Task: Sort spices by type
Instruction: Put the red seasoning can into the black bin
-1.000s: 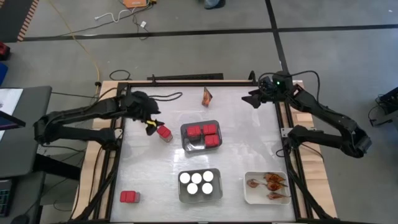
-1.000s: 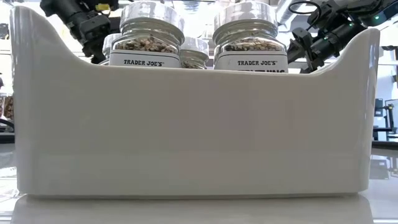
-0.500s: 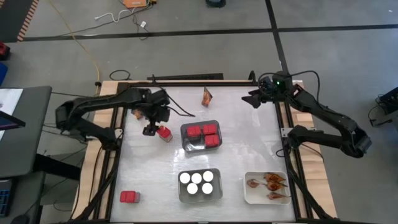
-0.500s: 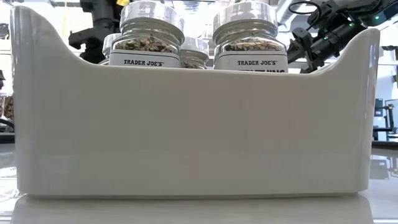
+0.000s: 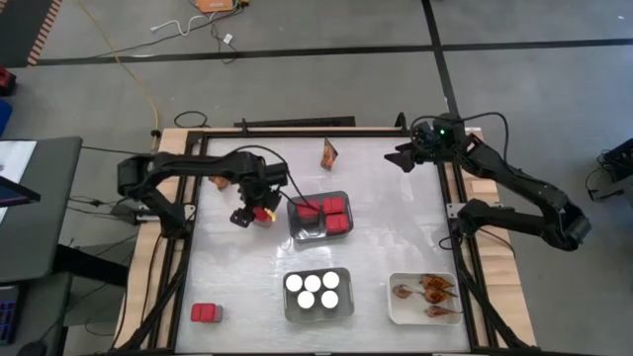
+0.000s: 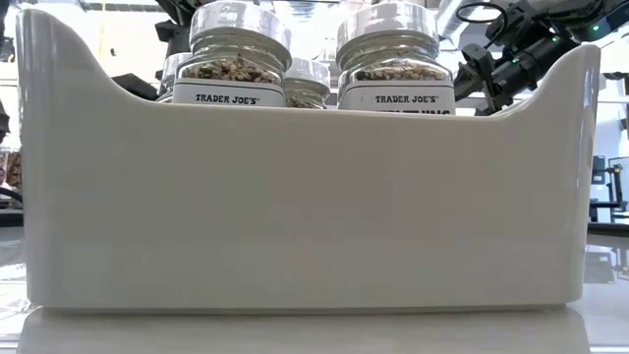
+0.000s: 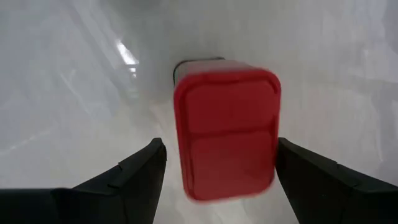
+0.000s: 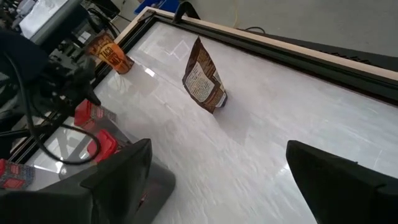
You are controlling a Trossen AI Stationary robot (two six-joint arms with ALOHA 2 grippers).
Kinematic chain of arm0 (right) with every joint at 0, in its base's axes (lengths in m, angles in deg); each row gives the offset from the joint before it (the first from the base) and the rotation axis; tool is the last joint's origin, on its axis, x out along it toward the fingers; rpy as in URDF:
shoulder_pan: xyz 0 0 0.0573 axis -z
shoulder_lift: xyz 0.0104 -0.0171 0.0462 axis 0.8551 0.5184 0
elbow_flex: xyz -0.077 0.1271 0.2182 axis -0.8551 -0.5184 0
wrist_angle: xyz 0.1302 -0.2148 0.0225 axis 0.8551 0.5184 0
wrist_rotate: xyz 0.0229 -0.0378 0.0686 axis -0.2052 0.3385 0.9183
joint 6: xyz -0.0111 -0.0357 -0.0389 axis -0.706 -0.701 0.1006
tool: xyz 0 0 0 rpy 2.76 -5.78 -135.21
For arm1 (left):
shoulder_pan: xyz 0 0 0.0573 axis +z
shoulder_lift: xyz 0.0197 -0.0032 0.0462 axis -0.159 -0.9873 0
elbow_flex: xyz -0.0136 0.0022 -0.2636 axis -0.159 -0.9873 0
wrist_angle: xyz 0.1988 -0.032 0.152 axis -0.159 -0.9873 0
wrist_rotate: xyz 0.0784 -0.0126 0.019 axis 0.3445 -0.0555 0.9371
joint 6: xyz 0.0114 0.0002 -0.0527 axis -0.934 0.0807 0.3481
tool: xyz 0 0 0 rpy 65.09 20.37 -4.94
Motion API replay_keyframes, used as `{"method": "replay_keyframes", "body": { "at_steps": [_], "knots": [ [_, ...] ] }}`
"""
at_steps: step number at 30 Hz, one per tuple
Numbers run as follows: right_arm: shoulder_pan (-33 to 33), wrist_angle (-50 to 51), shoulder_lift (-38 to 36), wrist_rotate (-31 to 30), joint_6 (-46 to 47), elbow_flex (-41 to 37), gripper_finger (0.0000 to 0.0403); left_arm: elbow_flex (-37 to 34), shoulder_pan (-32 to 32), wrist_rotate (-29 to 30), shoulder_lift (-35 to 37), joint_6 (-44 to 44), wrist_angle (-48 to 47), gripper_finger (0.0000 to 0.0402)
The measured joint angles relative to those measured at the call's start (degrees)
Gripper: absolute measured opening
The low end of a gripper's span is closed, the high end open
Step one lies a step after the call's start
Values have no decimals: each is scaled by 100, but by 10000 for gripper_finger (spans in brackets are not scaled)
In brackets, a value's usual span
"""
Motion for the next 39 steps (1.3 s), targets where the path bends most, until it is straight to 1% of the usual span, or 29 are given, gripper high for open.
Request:
{"method": "replay_keyframes", "body": {
  "at_steps": [4, 9, 11, 16, 19, 23, 26, 29, 32, 35, 39],
  "knots": [
    [0, 0, 0, 0, -1, 0, 398, 0, -96, 7, -118, 149, 277, 262],
    [0, 0, 2, 0, -4, 0, 398, 0, -117, 11, -125, 632, 263, 209],
    [0, 0, 1, 0, -3, 0, 398, 0, -116, 18, -123, 766, 216, 207],
    [0, -2, 1, -89, 3, 0, 398, -6, -116, 87, -7, 777, -130, 207],
    [0, -2, 1, -237, 4, 0, 398, -9, -108, 167, 320, 754, -154, 207],
    [3, -2, 2, -403, 97, 0, 398, 15, -42, 263, 928, 651, -184, 207],
    [4, -4, 2, -417, 240, 0, 398, 163, -9, 481, 1330, 978, -274, 207],
    [4, -4, 0, -417, 258, 0, 398, 506, -7, 624, 1558, 1618, -357, 207],
    [4, -4, 2, -417, 256, 0, 398, 1045, -84, 828, 1529, 2447, -297, 207],
    [4, -4, 2, -417, 254, 0, 398, 1837, -240, 960, 1193, 3359, -266, 207],
    [4, -4, 32, -417, 249, 2, 398, 2994, -579, 1015, 406, 3847, -567, 207]
  ]
}}
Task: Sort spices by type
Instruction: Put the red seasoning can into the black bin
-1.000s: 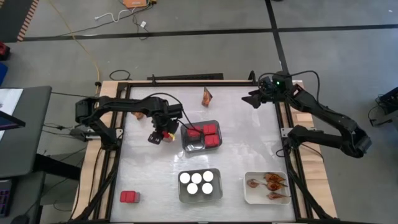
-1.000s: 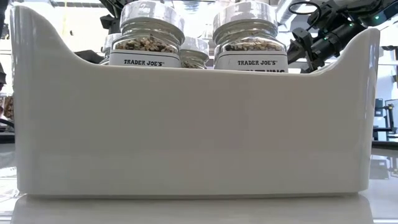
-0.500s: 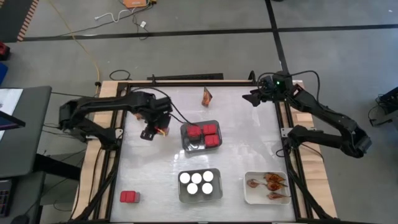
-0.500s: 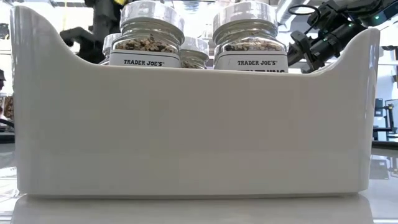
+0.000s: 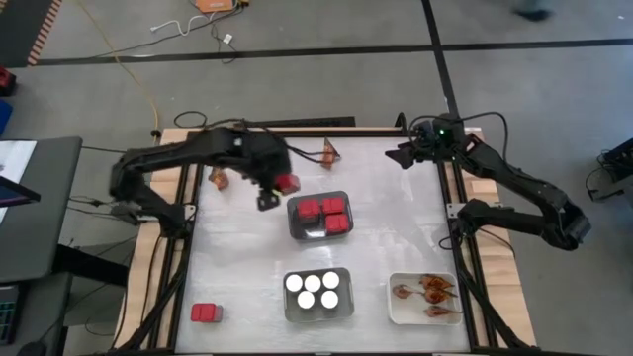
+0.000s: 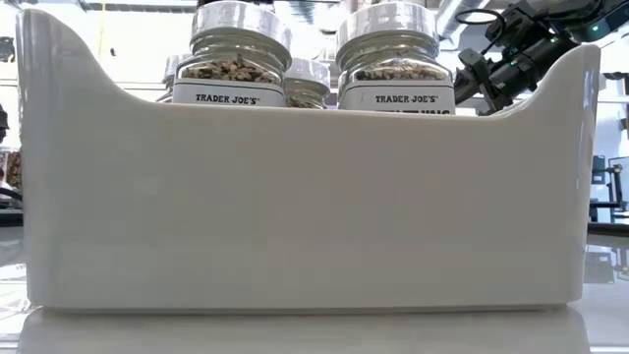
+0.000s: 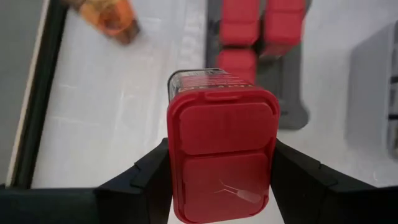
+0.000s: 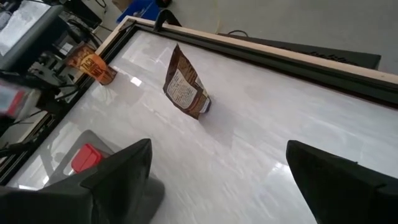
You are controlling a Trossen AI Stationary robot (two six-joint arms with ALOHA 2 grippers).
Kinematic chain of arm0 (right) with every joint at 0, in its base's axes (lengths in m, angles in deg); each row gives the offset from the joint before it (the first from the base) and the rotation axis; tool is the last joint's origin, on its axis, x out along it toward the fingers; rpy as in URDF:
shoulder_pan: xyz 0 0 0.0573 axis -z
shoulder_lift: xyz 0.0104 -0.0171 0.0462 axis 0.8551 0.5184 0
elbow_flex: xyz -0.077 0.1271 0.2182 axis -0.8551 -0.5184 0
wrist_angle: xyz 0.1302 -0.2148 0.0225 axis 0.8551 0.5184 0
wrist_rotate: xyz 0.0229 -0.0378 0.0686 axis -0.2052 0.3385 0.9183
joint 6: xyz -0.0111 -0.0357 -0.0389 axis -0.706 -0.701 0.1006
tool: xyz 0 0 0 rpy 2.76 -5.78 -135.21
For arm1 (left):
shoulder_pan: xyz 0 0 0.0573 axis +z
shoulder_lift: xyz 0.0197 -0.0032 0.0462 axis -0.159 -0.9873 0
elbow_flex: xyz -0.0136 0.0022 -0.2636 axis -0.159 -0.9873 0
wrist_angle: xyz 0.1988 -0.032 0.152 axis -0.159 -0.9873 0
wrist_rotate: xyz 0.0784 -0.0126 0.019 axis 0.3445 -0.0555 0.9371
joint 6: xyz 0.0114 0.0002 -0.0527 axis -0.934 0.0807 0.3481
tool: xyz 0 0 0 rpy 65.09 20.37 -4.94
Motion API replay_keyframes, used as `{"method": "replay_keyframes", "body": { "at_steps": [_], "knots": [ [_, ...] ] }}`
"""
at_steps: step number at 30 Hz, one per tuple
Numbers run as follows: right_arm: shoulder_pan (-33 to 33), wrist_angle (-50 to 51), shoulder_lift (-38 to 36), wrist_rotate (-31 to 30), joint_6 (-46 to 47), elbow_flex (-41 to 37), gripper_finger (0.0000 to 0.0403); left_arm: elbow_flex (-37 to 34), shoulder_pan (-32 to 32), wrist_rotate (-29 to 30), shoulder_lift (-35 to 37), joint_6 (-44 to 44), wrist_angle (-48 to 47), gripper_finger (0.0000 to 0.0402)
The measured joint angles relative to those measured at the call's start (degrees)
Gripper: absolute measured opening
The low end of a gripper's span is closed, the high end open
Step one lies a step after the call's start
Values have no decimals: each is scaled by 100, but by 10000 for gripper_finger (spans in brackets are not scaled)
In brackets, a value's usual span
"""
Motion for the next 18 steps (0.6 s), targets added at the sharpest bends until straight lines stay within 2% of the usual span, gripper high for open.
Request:
{"method": "replay_keyframes", "body": {
  "at_steps": [5, 8, 13, 18],
  "knots": [
    [-2, 149, 14, 2, -11, 0, 398, 1238, -399, 4, -1108, 267, -625, 207],
    [0, 353, 16, 2, -13, 0, 398, 1664, -633, -101, -1581, 530, -692, 207],
    [0, 842, 16, 2, -260, 0, 398, 2029, -1002, -158, -2041, 1064, -679, 207],
    [2, 1100, 15, 2, -494, 0, 398, 2020, -1112, -119, -2142, 1400, -583, 207]
  ]
}}
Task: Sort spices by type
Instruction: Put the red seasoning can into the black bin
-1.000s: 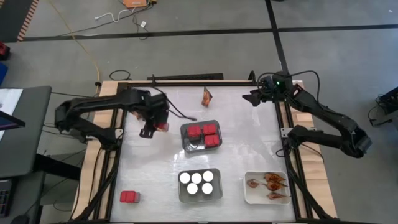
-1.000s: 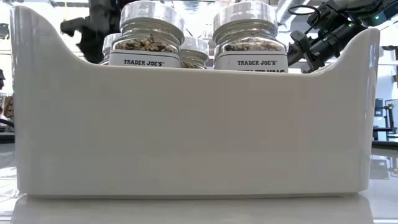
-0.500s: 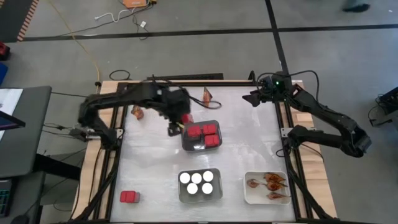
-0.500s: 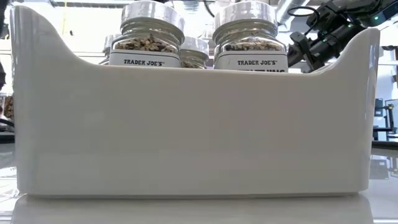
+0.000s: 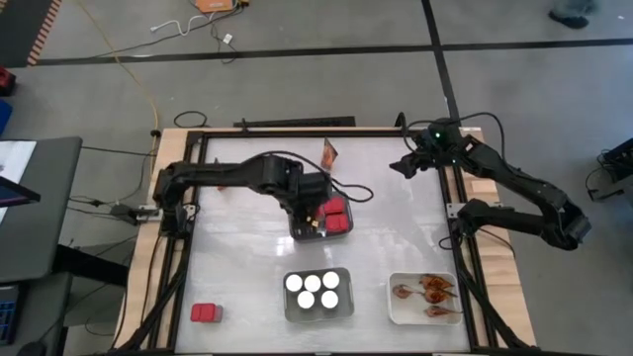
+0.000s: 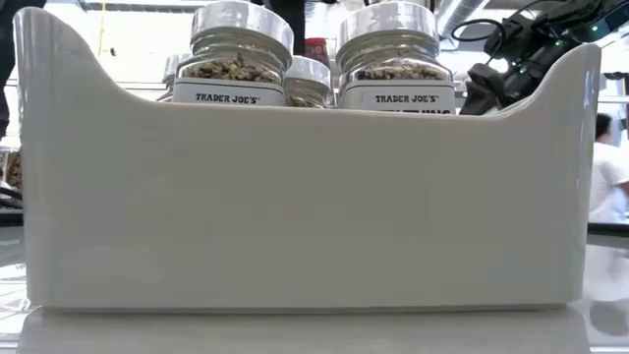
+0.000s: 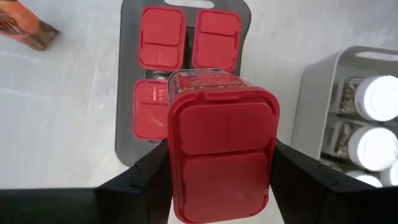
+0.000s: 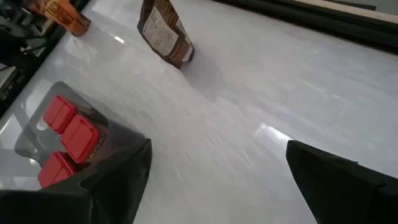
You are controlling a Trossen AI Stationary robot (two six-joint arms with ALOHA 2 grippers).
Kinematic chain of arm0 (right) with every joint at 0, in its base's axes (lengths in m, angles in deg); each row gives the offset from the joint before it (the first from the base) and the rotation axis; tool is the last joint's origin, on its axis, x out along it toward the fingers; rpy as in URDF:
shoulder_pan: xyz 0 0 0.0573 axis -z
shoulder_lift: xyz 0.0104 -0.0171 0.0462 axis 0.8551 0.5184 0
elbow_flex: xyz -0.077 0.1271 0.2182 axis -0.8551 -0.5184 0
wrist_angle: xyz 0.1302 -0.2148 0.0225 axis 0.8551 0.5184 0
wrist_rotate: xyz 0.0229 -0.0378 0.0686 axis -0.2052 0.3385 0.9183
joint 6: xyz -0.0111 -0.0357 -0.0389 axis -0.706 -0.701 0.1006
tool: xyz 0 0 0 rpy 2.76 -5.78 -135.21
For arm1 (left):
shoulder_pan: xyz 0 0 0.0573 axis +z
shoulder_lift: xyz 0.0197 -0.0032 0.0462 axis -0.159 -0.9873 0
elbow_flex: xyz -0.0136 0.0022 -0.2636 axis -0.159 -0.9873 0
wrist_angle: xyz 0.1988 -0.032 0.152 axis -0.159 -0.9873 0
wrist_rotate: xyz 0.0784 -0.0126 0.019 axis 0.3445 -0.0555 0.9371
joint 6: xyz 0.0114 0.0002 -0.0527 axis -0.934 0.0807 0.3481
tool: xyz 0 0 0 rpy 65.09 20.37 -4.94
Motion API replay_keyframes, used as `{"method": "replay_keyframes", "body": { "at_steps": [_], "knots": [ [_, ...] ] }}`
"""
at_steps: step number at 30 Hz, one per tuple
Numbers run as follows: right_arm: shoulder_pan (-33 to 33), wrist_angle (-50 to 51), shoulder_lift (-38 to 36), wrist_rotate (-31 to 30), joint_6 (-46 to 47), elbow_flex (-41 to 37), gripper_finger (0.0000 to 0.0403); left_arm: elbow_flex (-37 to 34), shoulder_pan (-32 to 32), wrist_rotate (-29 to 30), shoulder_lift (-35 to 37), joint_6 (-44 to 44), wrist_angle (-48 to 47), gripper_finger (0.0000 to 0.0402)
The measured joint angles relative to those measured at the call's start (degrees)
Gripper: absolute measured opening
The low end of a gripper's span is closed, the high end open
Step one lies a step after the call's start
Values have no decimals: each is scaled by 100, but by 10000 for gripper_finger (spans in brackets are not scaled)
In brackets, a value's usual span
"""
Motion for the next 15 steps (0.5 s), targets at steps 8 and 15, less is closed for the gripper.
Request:
{"method": "replay_keyframes", "body": {
  "at_steps": [8, 15],
  "knots": [
    [35, -73, -3, 0, -12, 0, 398, -772, -300, 22, -7, 348, 232, 207],
    [35, -72, -5, 2, -13, 0, 398, -966, -228, 143, -61, 247, 579, 207]
  ]
}}
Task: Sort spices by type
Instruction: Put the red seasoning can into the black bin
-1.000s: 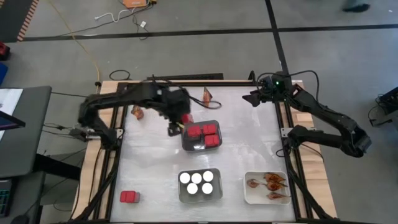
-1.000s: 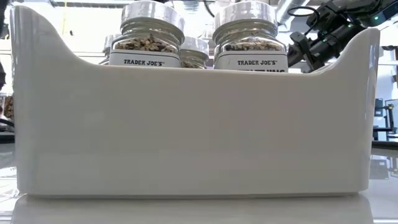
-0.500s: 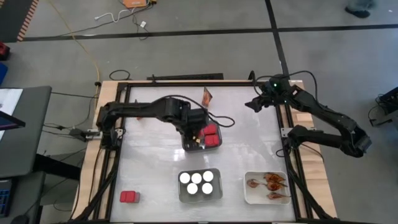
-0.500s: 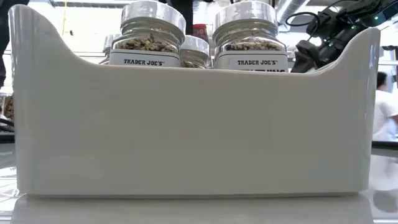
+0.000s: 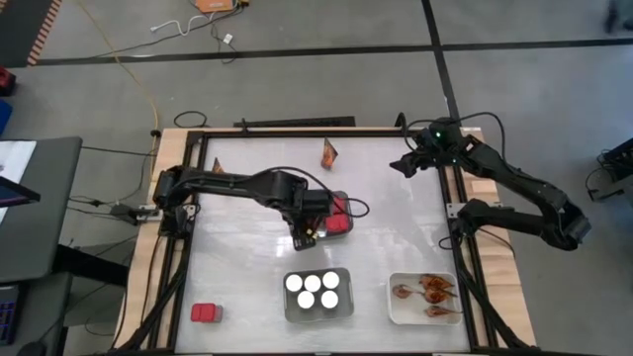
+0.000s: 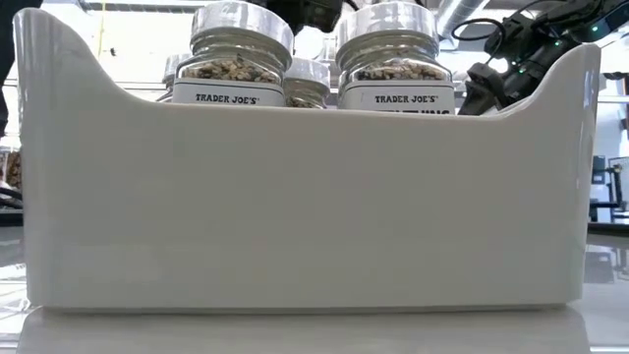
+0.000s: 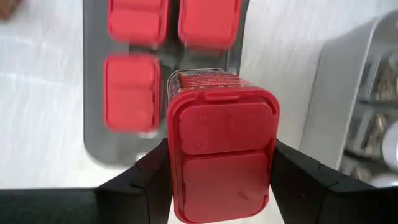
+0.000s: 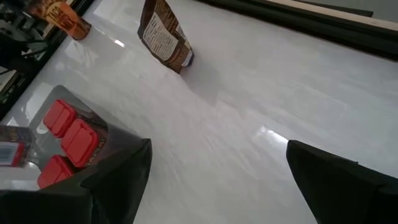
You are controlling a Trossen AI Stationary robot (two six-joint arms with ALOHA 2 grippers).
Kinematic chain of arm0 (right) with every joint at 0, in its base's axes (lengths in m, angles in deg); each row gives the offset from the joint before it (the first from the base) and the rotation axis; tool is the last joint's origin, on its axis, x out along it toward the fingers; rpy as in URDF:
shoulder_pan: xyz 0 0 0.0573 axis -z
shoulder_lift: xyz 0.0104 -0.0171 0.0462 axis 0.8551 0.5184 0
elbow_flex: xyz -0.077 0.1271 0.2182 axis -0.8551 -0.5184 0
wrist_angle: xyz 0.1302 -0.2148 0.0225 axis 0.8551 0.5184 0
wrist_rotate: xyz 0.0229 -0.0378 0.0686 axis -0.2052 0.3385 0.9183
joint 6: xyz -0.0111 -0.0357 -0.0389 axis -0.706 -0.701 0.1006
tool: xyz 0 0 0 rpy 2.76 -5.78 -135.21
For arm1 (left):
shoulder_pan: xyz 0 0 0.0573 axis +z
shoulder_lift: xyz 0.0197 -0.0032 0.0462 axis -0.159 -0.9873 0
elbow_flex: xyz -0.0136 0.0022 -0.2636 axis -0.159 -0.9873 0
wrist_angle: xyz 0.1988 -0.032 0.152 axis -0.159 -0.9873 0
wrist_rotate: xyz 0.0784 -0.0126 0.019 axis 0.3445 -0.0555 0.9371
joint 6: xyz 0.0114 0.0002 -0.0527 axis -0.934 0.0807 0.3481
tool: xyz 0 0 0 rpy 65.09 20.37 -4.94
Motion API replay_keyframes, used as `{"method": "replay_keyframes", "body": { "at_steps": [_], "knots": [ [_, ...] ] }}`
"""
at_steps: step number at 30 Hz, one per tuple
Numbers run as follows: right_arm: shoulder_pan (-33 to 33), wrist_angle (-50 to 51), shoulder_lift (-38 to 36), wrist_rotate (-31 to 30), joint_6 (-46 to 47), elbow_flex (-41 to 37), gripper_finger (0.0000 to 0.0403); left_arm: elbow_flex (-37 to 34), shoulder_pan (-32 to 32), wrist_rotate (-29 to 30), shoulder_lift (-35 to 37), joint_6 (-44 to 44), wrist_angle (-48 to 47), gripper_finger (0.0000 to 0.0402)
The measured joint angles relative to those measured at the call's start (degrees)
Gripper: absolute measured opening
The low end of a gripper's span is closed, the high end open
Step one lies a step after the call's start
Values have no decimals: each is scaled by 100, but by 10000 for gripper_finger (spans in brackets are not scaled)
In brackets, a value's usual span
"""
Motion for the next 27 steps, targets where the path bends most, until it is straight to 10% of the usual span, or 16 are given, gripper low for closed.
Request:
{"method": "replay_keyframes", "body": {
  "at_steps": [22, 27],
  "knots": [
    [5, 3, -2, 4, 1, 0, 398, -4, 159, -194, -959, -719, 342, 207],
    [7, 4, -2, 4, 0, 0, 398, -4, 211, -169, -958, -867, 495, 271]
  ]
}}
